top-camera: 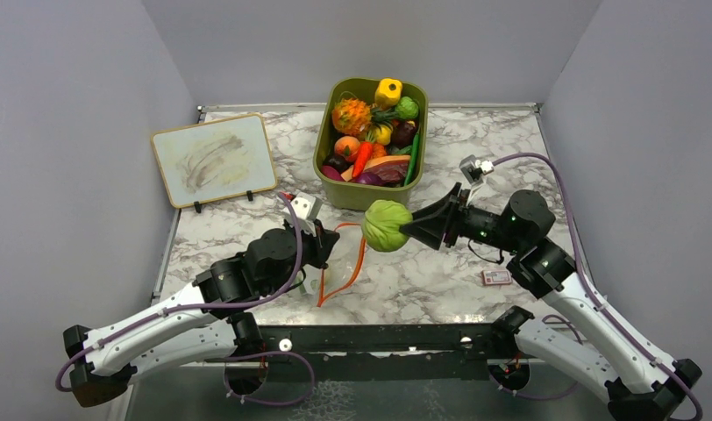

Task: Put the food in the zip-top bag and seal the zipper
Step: Place the fake vegetable in the zipper food storage bag.

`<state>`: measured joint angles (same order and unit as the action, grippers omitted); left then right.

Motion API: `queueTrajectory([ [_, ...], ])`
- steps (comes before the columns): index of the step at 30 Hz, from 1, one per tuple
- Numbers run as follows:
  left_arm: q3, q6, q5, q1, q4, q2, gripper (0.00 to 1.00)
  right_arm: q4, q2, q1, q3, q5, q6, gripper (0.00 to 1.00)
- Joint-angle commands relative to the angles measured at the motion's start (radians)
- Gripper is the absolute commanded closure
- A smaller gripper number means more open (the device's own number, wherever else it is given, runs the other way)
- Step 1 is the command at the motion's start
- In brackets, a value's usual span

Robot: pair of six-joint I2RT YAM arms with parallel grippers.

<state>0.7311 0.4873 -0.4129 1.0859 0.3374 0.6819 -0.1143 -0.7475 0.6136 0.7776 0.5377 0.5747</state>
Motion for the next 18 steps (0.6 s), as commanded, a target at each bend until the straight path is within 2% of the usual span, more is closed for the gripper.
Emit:
queueTrajectory([
  [1, 0.032, 0.045, -0.037, -0.006, -0.04, 0.006, 1.0, 0.103, 0.001, 0.002, -0.022, 0.105, 0.088, 0.71],
  [4, 0.039, 0.061, -0.033, -0.006, -0.05, 0.015, 1.0, 0.174, -0.007, 0.001, -0.078, 0.136, 0.156, 0.71],
  [8, 0.042, 0.065, -0.026, -0.006, -0.073, 0.03, 1.0, 0.181, -0.031, 0.003, -0.12, 0.093, 0.201, 0.71],
  [11, 0.049, 0.065, -0.026, -0.006, -0.078, 0.045, 1.0, 0.25, -0.06, 0.017, -0.166, 0.105, 0.257, 0.71],
  [18, 0.059, 0.071, -0.001, -0.006, -0.078, 0.064, 1.0, 0.334, -0.139, 0.137, -0.211, 0.013, 0.278, 0.71],
])
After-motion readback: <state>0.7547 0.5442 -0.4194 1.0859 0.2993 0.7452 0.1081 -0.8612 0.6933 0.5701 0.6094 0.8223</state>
